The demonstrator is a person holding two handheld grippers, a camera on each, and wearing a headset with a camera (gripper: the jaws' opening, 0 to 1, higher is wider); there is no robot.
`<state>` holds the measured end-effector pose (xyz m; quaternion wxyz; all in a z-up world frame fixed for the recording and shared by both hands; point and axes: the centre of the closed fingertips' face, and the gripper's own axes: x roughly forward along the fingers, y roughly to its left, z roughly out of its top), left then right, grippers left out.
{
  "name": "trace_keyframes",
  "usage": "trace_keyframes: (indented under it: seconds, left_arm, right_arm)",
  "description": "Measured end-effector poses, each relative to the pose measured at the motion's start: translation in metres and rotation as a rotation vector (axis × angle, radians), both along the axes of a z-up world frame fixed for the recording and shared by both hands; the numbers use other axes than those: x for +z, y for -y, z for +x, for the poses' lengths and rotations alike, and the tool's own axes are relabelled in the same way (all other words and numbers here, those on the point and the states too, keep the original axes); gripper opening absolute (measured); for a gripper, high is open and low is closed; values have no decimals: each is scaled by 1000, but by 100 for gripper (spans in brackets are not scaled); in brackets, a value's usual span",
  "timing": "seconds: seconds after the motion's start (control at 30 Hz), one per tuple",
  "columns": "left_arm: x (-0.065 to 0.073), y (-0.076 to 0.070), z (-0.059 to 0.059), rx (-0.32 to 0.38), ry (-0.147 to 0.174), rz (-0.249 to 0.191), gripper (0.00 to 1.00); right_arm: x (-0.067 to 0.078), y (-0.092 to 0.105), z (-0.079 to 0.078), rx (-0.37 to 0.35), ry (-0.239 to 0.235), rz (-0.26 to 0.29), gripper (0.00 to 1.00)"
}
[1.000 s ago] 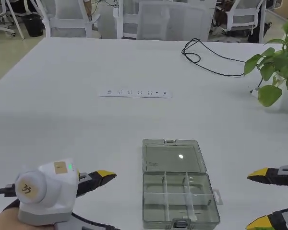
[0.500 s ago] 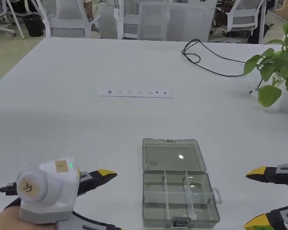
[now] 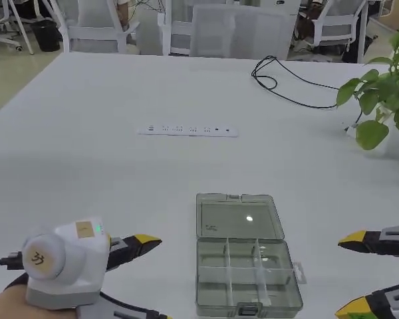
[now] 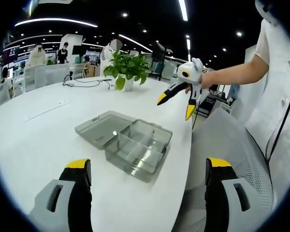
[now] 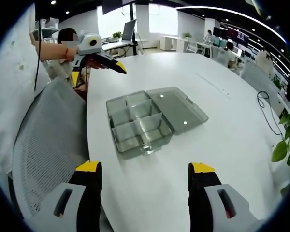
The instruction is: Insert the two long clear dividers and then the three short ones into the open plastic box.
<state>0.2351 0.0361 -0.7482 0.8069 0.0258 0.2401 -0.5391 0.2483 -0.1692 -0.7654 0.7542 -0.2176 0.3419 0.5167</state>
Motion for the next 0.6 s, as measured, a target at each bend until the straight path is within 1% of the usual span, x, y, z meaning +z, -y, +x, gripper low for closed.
trace_keyframes:
  seconds: [0.23,0.37,0.6]
  left_arm:
    - [-1,1,0,-2,-4,0,100]
    - [-1,1,0,-1,-7,-3,100]
    - [-2,1,0,-3,-9,-2,100]
  right_arm:
    - [-1,-1,-1,-4,-3,0,74]
    - [-4,3,2,-3,-7,0,74]
    - [-6,4,4,-3,-7,0,74]
